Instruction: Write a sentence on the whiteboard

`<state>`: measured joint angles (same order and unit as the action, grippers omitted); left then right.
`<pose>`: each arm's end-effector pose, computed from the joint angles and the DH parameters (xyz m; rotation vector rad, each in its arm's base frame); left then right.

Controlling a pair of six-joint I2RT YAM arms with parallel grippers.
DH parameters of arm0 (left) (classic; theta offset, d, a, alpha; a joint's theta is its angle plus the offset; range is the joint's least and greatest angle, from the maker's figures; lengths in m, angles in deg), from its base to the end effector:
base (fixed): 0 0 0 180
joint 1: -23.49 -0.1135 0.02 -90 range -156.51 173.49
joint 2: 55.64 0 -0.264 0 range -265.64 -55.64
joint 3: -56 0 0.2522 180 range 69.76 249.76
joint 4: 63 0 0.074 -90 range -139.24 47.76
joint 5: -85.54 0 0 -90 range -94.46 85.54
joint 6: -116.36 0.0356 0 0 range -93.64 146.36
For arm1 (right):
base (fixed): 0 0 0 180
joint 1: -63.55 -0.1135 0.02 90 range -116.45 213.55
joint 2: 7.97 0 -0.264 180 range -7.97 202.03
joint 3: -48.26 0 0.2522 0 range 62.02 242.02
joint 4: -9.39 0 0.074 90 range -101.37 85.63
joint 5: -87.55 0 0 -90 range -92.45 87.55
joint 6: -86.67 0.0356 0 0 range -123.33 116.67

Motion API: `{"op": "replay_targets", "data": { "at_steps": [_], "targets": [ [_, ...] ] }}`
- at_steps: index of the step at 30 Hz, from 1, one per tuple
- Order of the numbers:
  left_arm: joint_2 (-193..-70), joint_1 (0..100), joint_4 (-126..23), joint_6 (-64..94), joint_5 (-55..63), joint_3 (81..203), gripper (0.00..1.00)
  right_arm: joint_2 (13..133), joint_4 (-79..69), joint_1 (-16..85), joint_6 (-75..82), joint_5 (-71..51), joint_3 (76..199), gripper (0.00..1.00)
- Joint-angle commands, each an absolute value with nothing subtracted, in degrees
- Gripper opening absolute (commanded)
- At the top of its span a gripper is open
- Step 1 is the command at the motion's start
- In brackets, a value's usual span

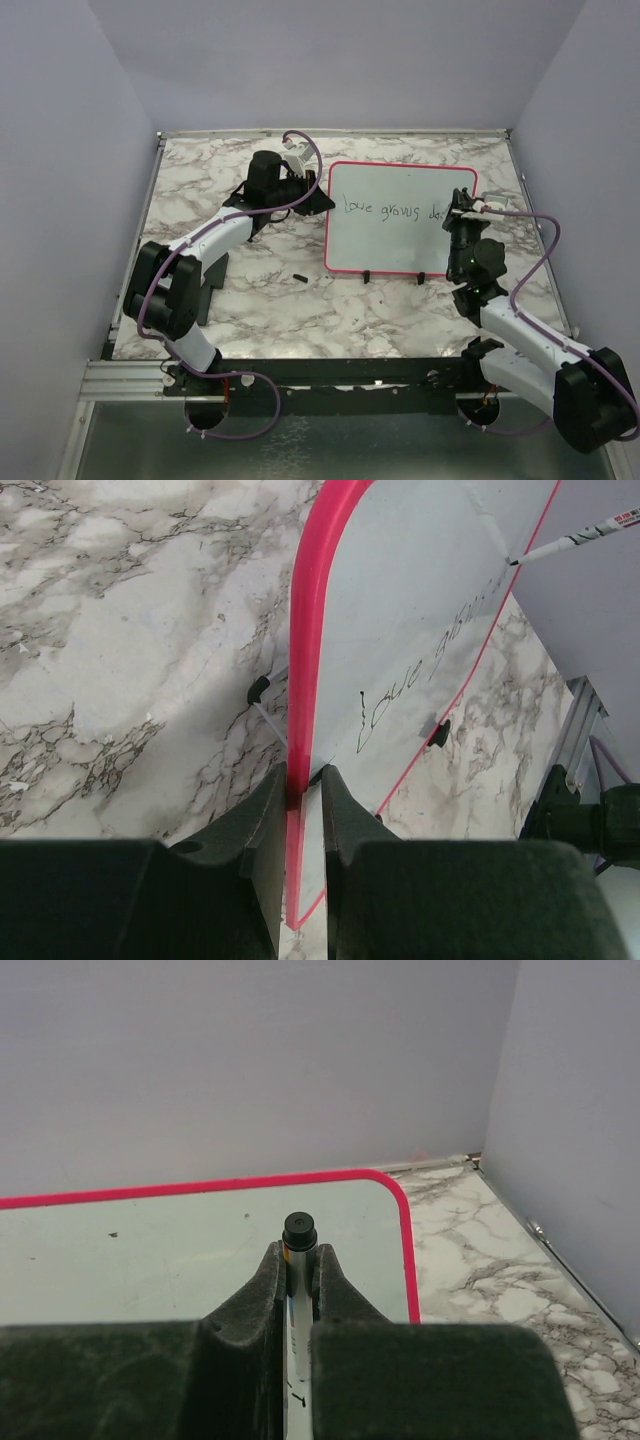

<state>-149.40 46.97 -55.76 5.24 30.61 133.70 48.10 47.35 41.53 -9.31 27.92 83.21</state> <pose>0.3352 -0.1679 0.2664 0.4627 2.0158 -1.0976 0.1997 0.0613 0.2720 0.1399 1.3114 -0.1000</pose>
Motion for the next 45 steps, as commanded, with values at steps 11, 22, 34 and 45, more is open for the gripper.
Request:
{"op": "replay_targets", "data": {
  "at_steps": [11,22,34,45],
  "targets": [
    [-146.65,46.69,-56.4,5.92,28.84,133.48,0.0,44.06,42.53,41.8,-6.69,28.78,80.17,0.01],
    [-146.84,46.69,-56.42,5.86,28.75,133.48,0.0,40.12,40.25,41.75,-6.14,27.0,81.53,0.01],
    [-146.8,46.74,-56.41,5.88,28.77,133.39,0.0,43.68,44.47,41.78,-8.03,26.51,84.41,0.01],
    [-146.78,46.74,-56.4,6.05,28.75,133.39,0.0,45.34,46.66,41.76,-10.51,26.36,86.23,0.01]
  ]
}}
